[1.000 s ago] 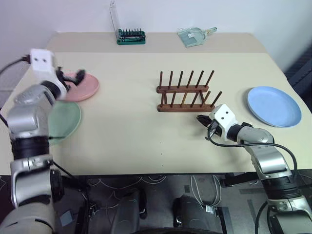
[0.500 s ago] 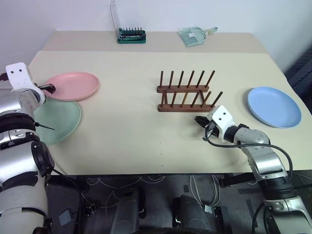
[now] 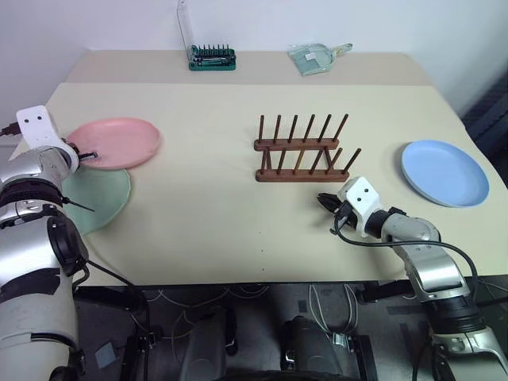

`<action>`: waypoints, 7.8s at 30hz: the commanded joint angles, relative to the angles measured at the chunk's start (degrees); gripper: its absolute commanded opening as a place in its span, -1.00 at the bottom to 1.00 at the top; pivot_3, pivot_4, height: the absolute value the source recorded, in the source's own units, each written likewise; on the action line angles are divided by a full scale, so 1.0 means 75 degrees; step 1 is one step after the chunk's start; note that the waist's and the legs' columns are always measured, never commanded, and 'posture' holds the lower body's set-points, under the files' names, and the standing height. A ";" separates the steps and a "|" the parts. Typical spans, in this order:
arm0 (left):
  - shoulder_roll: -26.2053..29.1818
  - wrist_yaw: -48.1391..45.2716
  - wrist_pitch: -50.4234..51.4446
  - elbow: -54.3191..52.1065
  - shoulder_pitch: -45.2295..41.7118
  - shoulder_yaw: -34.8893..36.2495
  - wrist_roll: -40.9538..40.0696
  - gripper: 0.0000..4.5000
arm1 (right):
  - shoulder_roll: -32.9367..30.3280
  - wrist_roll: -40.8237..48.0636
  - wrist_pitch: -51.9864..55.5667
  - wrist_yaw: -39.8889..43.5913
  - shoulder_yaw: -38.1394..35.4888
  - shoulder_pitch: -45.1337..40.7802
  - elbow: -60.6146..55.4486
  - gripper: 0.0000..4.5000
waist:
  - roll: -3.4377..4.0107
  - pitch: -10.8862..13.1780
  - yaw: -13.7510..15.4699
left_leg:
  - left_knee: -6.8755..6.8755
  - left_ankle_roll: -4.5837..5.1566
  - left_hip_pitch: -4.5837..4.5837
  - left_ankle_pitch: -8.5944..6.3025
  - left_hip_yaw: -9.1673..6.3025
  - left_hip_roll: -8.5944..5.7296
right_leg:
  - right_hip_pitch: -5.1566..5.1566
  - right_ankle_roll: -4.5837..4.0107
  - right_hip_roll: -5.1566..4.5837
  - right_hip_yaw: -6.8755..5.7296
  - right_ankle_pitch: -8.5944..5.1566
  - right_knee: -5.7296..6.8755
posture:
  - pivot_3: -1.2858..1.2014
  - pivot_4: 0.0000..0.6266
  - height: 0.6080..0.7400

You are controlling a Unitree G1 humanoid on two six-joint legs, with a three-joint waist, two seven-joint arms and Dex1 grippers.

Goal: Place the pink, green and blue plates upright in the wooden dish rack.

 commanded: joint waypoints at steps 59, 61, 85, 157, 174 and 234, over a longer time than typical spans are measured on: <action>-0.3568 -0.1516 0.1774 -0.9774 0.1338 -0.0482 -0.2934 -0.11 | 0.0570 -0.3732 -0.1856 -0.1042 0.2252 -0.4026 -0.0017 -1.00 | -0.0029 0.0013 0.0016 | 0.0016 -0.0006 -0.0030 0.0010 -0.0006 0.0002 | -0.0020 -0.0001 0.0004 0.0000 0.0001 0.0007 | 0.03 -0.52 0.94; -0.3663 -0.1294 0.1484 -0.9728 0.1194 -0.0104 -0.3135 0.38 | 0.0507 -0.3716 -0.1842 -0.1063 0.2131 -0.3981 -0.0047 -1.00 | -0.0029 0.0013 0.0012 | 0.0016 -0.0006 -0.0030 0.0010 -0.0006 0.0002 | -0.0020 -0.0001 0.0004 0.0000 0.0001 0.0006 | 0.03 -0.52 0.94; -0.1200 -0.6465 -0.0477 -0.9564 0.4698 -0.1864 -0.2777 0.99 | 0.0435 0.3881 0.2977 -0.0121 -0.3259 -0.2550 -0.1660 -1.00 | -0.0014 0.0009 -0.0017 | -0.0009 -0.0007 -0.0012 0.0009 -0.0002 0.0004 | -0.0013 -0.0005 0.0005 0.0001 0.0002 -0.0001 | 0.03 -0.52 0.94; 0.0547 0.1096 0.2953 -0.5911 0.4444 0.1393 -0.0374 1.00 | -0.0511 0.2346 0.1060 0.1257 0.0882 -0.2588 -0.2274 0.74 | -0.0041 0.0010 -0.0001 | -0.0004 -0.0004 -0.0020 0.0004 -0.0005 0.0005 | -0.0028 -0.0006 -0.0001 -0.0007 0.0004 0.0008 | 0.03 -0.52 0.94; -0.0384 0.0984 0.3732 -0.7056 0.4414 0.1881 -0.1035 -0.99 | -0.0042 0.1897 0.0933 0.1275 0.0911 -0.2423 -0.2194 0.76 | -0.0050 0.0003 0.0001 | -0.0014 -0.0014 0.0011 0.0003 -0.0006 0.0001 | -0.0026 -0.0008 -0.0008 -0.0005 0.0004 0.0005 | 0.03 -0.52 0.94; -0.4175 0.0108 0.1198 -1.0818 0.1622 0.0549 -0.3407 0.99 | 0.0602 -0.3546 -0.3056 -0.0775 0.1955 -0.3994 0.0555 -1.00 | -0.0066 0.0004 -0.0006 | 0.0000 -0.0014 0.0002 0.0013 -0.0007 0.0007 | 0.0009 -0.0007 0.0004 -0.0006 0.0005 -0.0003 | 0.03 -0.52 0.94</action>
